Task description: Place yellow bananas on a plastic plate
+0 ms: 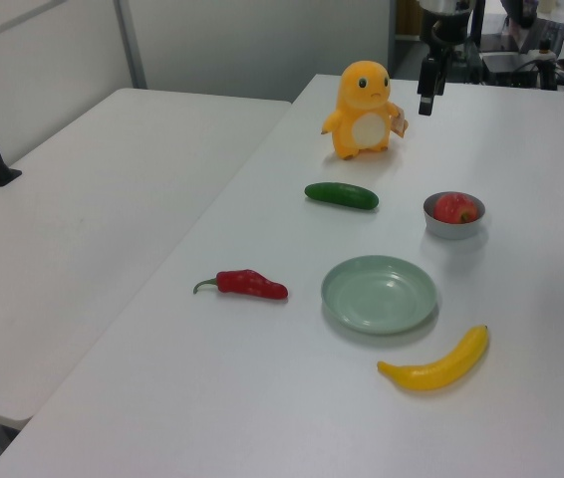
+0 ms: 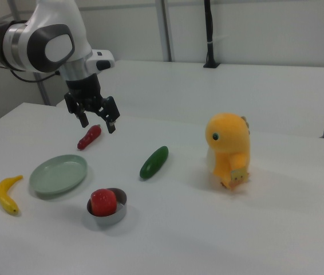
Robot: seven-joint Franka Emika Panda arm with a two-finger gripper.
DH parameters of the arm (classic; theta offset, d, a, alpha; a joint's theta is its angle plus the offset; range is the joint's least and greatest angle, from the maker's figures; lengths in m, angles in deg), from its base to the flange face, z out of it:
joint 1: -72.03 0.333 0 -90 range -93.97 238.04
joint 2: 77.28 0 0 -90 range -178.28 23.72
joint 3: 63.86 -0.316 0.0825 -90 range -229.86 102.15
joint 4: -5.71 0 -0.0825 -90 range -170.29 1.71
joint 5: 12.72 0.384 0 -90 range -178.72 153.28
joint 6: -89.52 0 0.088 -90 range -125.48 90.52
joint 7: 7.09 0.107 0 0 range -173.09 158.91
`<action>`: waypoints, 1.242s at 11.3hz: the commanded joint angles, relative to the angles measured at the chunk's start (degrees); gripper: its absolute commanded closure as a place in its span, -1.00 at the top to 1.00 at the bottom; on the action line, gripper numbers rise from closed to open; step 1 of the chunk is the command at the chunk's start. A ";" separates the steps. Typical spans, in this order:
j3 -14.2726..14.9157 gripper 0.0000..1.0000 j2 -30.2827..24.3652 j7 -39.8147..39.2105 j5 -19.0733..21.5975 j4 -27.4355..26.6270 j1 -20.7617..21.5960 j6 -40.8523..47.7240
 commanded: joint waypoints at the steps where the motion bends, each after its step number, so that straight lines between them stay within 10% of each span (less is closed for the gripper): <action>1: 0.34 1.00 -0.63 0.53 -0.81 -0.20 -0.28 3.59; 14: 0.00 1.00 4.20 0.99 -0.63 -0.90 2.42 -5.79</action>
